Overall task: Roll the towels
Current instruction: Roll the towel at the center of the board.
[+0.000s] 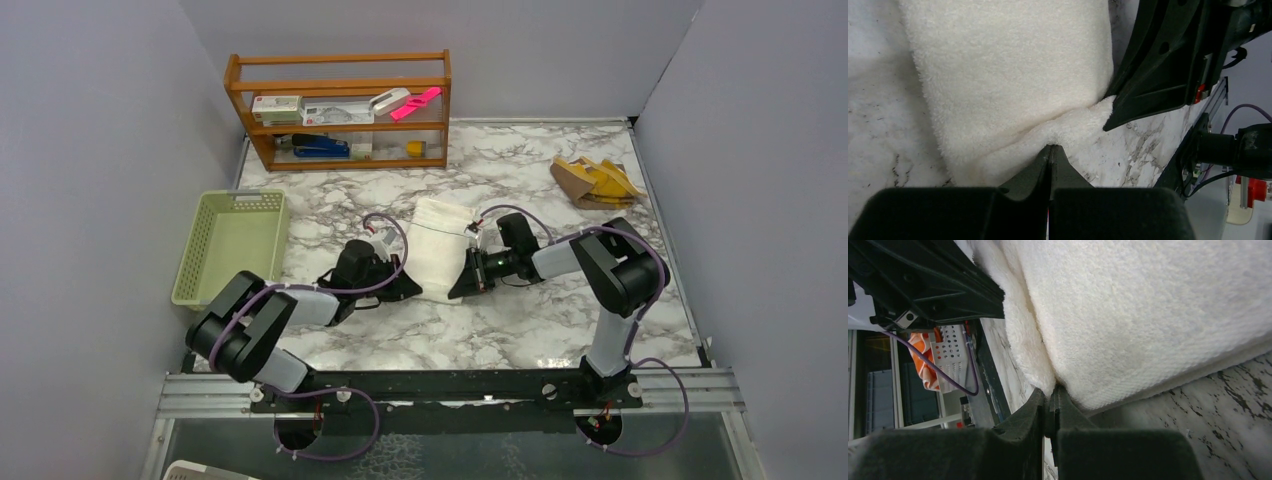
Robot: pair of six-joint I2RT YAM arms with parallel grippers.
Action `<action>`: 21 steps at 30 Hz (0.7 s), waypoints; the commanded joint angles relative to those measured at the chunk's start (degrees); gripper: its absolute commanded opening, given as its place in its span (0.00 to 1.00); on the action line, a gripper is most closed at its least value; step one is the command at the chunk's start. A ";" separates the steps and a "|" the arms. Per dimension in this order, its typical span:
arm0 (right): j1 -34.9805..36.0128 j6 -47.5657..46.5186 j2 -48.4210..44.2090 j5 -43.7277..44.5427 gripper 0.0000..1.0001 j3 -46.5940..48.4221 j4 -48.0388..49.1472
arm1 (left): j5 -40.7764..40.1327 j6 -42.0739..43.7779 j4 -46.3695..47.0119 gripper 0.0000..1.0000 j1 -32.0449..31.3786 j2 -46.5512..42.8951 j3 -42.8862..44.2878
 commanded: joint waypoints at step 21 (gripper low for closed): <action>0.59 -14.50 -26.62 31.86 0.44 -2.55 -9.89 | -2.97 -0.68 7.25 0.00 2.42 14.86 0.04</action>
